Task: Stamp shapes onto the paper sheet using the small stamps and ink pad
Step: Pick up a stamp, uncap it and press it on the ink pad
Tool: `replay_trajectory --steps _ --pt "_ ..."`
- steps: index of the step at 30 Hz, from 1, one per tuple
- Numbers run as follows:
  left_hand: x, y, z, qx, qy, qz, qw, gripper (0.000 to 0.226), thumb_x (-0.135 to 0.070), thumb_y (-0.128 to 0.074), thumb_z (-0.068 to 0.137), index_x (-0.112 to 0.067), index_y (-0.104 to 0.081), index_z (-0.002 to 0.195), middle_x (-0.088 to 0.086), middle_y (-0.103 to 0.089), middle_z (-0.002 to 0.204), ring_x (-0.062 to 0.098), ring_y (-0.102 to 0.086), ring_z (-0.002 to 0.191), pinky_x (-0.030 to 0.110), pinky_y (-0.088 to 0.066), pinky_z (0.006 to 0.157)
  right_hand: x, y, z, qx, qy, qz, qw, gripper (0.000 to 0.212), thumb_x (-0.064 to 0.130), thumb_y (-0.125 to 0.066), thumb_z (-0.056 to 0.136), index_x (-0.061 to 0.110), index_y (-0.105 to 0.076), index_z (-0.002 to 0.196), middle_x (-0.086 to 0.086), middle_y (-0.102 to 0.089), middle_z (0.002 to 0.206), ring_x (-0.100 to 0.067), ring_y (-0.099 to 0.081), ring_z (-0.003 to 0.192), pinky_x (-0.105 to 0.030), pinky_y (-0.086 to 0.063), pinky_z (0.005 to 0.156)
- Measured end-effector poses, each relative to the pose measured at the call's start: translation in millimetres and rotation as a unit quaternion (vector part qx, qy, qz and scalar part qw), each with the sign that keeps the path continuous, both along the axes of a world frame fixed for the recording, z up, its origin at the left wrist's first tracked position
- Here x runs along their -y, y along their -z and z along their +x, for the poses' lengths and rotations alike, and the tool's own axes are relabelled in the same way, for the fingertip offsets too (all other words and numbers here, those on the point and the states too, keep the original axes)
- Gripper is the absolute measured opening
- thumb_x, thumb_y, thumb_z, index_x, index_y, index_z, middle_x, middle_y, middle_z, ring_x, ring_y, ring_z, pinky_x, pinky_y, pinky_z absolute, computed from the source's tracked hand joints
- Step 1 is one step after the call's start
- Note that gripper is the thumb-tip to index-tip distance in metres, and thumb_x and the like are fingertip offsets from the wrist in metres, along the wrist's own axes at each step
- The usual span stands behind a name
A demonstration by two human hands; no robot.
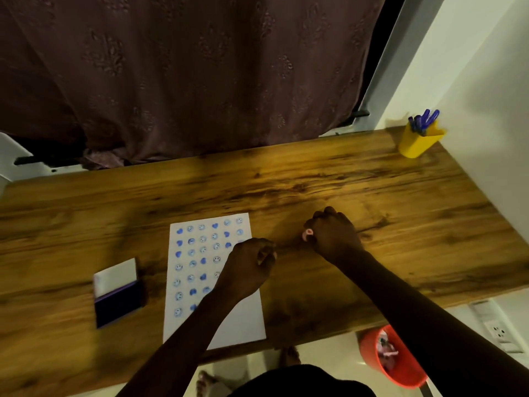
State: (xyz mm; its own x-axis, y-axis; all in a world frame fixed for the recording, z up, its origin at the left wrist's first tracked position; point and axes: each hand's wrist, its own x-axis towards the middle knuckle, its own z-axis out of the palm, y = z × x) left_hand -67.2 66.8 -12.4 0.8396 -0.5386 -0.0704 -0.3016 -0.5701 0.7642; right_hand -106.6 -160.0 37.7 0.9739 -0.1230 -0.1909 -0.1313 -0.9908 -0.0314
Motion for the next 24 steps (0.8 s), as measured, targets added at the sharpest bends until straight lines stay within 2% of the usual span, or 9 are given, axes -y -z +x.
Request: replay_trajectory --steps 3,5,8,10,12,13,17,21,24 --pt "0.9 -4.5 2.6 -0.015 -0.014 -0.023 1.0 0.028 -0.032 -0.071 0.094 -0.024 -0.071 0.121 -0.016 -0.07 0.104 0.005 -0.07 0.096 0.026 -0.06 0.085 -1.8 -4.2 1.7 0.032 0.022 0.057 0.998 0.023 0.04 -0.059 0.094 0.027 -0.074 0.105 -0.003 -0.068 0.105 -0.027 -0.055 0.11 -0.038 -0.049 0.086" --pt "-0.6 -8.9 5.1 -0.032 -0.029 -0.049 0.998 0.039 -0.03 -0.072 0.094 -0.022 -0.066 0.132 -0.007 -0.072 0.118 0.011 -0.072 0.101 0.027 -0.06 0.086 -6.3 -10.3 2.7 0.064 0.07 0.181 0.979 0.026 0.046 -0.067 0.091 0.024 -0.076 0.102 -0.002 -0.073 0.1 -0.023 -0.062 0.101 -0.037 -0.053 0.081" --pt "-3.0 -18.0 8.4 -0.072 -0.048 -0.086 0.993 0.052 -0.03 -0.074 0.093 -0.025 -0.059 0.142 -0.012 -0.067 0.125 -0.001 -0.068 0.1 0.011 -0.055 0.081 -20.4 -20.9 5.9 0.071 0.154 0.376 0.911 0.029 0.046 -0.079 0.083 0.019 -0.081 0.093 0.001 -0.078 0.091 -0.015 -0.072 0.086 -0.032 -0.055 0.076" --pt "-7.6 -22.4 11.7 -0.087 -0.071 -0.114 0.987 0.052 -0.027 -0.076 0.092 -0.024 -0.06 0.142 -0.012 -0.068 0.125 0.005 -0.068 0.109 0.02 -0.053 0.093 -32.7 -27.2 8.0 0.058 0.192 0.448 0.871 0.027 0.044 -0.082 0.08 0.02 -0.082 0.091 -0.004 -0.079 0.086 -0.023 -0.075 0.085 -0.032 -0.054 0.072" --pt "-15.6 -28.0 13.3 -0.084 -0.09 -0.129 0.984 0.046 -0.025 -0.076 0.092 -0.024 -0.065 0.137 -0.015 -0.07 0.12 0.006 -0.069 0.111 0.026 -0.053 0.098 -44.4 -31.5 8.7 0.044 0.196 0.509 0.837 0.024 0.042 -0.083 0.08 0.019 -0.082 0.091 -0.007 -0.08 0.09 -0.028 -0.074 0.091 -0.036 -0.055 0.074" --pt "-20.7 -30.4 13.4 -0.086 -0.102 -0.142 0.981 0.041 -0.025 -0.076 0.092 -0.026 -0.069 0.132 -0.016 -0.072 0.116 0.004 -0.07 0.109 0.025 -0.054 0.097 -50.1 -33.4 9.0 0.037 0.192 0.528 0.826 0.024 0.041 -0.082 0.081 0.019 -0.082 0.09 -0.006 -0.08 0.09 -0.025 -0.074 0.091 -0.036 -0.055 0.074" --pt "-43.8 -34.6 10.3 -0.066 -0.127 -0.2 0.969 0.028 -0.023 -0.079 0.089 -0.03 -0.077 0.116 -0.02 -0.078 0.103 0.001 -0.074 0.103 0.011 -0.056 0.08 -74.3 -38.7 11.6 -0.003 0.188 0.562 0.805 0.026 0.046 -0.077 0.084 0.02 -0.081 0.088 -0.001 -0.078 0.081 0.0 -0.064 0.063 -0.018 -0.047 0.057" --pt "-68.9 -39.2 9.8 -0.049 -0.129 -0.199 0.97 0.029 -0.024 -0.078 0.09 -0.029 -0.077 0.118 -0.02 -0.078 0.108 -0.003 -0.072 0.106 0.012 -0.055 0.087 -98.9 -36.3 18.8 -0.038 0.206 0.58 0.787 0.036 0.056 -0.073 0.083 0.022 -0.081 0.089 0.001 -0.08 0.08 -0.001 -0.065 0.06 -0.017 -0.048 0.054" --pt "-89.7 -43.4 10.1 -0.064 -0.143 -0.203 0.967 0.027 -0.027 -0.077 0.09 -0.044 -0.075 0.111 -0.026 -0.078 0.105 -0.002 -0.073 0.103 0.014 -0.057 0.086 -120.3 -34.6 24.2 -0.061 0.189 0.614 0.764 0.048 0.063 -0.078 0.07 0.02 -0.081 0.091 -0.003 -0.08 0.084 -0.006 -0.066 0.064 -0.02 -0.051 0.058"
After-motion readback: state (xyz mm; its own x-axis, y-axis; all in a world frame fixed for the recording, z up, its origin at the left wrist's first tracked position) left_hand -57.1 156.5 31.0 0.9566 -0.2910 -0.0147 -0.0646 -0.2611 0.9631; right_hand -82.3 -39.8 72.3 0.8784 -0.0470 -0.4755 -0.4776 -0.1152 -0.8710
